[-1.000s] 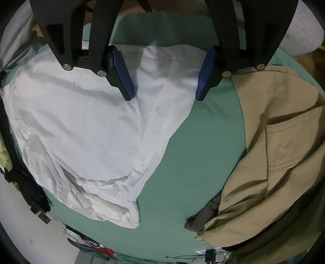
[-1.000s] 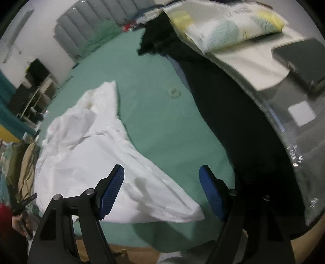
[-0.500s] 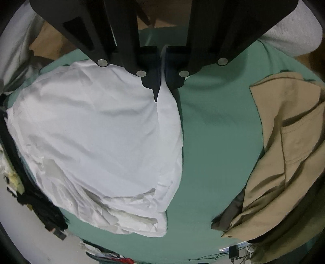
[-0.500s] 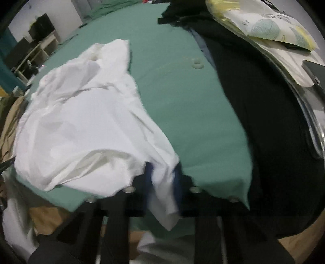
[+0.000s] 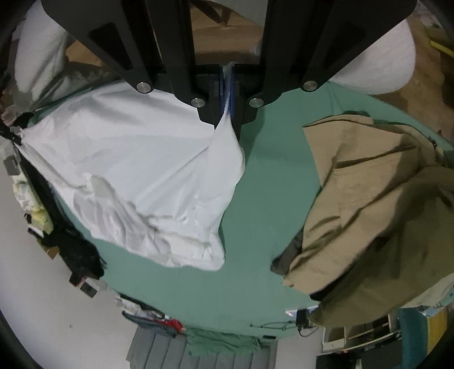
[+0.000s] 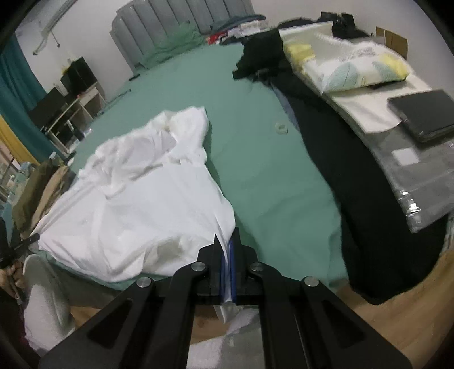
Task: Fold large clothes
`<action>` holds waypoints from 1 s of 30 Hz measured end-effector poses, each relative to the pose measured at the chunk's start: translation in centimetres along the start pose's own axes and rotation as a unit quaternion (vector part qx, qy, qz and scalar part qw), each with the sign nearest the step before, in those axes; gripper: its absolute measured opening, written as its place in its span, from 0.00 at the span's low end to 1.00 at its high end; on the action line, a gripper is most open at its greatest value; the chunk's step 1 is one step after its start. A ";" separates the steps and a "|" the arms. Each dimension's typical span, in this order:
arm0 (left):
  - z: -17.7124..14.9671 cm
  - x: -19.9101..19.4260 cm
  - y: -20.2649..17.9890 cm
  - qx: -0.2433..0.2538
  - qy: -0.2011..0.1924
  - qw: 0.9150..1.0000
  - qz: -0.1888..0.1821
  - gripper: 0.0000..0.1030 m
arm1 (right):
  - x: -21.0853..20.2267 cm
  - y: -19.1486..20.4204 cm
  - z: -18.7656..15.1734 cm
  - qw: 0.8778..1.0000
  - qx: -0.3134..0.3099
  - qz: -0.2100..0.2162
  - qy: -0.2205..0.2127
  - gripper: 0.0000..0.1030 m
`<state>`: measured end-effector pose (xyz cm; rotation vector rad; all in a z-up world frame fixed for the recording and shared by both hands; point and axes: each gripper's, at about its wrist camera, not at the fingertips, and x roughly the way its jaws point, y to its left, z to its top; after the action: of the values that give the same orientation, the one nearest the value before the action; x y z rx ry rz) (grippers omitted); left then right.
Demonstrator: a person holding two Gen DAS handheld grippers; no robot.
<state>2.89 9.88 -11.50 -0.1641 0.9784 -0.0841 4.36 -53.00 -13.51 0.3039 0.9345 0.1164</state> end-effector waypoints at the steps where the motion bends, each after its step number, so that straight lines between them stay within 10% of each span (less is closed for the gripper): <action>1: 0.1 -0.4 0.1 -0.004 -0.003 1.000 -0.006 0.03 | -0.5 0.0 0.2 1.000 -0.002 0.001 -0.004 0.03; 14: 3.7 -4.7 0.7 -0.028 -0.056 0.998 -0.029 0.03 | -5.4 2.6 3.7 0.998 -0.025 0.003 -0.063 0.03; 30: 12.0 2.2 1.8 -0.100 -0.050 0.994 -0.011 0.03 | 1.9 1.6 13.6 0.995 0.013 0.013 -0.097 0.03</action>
<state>14.10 12.55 -7.05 -0.3595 0.8850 0.0030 16.44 -53.84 -6.94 0.3454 0.7409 0.0961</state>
